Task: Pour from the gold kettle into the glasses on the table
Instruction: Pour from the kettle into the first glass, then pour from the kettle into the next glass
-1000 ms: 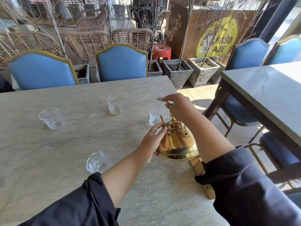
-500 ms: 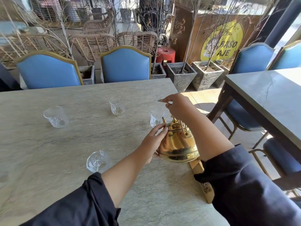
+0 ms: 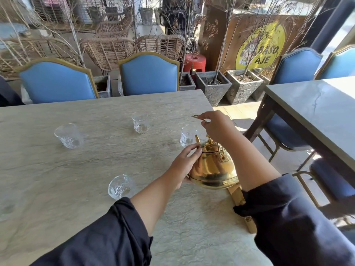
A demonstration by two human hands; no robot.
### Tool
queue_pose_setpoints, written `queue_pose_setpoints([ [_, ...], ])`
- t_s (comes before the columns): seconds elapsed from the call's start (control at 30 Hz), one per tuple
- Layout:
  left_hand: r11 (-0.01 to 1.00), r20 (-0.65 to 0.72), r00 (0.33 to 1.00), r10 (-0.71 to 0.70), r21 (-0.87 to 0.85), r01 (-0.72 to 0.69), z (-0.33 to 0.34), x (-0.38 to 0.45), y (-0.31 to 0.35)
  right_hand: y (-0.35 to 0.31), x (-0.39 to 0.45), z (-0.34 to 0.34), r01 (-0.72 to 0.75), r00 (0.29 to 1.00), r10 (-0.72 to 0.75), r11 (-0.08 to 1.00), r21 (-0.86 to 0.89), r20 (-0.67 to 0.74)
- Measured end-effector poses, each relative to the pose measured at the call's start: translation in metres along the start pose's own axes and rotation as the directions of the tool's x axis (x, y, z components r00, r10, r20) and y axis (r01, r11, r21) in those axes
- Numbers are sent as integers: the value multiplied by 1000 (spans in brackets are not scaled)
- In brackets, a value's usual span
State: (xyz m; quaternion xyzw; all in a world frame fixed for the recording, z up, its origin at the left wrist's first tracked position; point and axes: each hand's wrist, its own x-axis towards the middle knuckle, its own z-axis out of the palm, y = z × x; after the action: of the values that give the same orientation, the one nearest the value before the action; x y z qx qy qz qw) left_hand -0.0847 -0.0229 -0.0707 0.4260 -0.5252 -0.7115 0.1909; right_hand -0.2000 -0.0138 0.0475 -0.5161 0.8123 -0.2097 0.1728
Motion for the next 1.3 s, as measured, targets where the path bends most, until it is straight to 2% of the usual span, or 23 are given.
queue_pose_setpoints([
  [0.33,993,112,990,89,69,-98,-29,0,-17,-1,-36,32,-98,980,122,983,156,-157],
  [0.5,987,162,980,120,90,-136,-50,-5,-14,-18,-54,43,-92,964,143,970,224,-226],
  [0.63,980,167,971,170,79,-185,-72,-8,-7,-40,-54,41,-38,966,102,965,259,-238],
  [0.93,962,35,968,248,106,-250,-133,-7,19,-92,-13,50,88,978,-21,945,315,-209],
  [1.13,971,-79,972,220,114,-210,-170,6,23,-126,30,72,146,986,-115,949,280,-125],
  [1.3,984,-141,974,175,64,-167,-185,19,22,-141,62,88,140,990,-132,964,227,-50],
])
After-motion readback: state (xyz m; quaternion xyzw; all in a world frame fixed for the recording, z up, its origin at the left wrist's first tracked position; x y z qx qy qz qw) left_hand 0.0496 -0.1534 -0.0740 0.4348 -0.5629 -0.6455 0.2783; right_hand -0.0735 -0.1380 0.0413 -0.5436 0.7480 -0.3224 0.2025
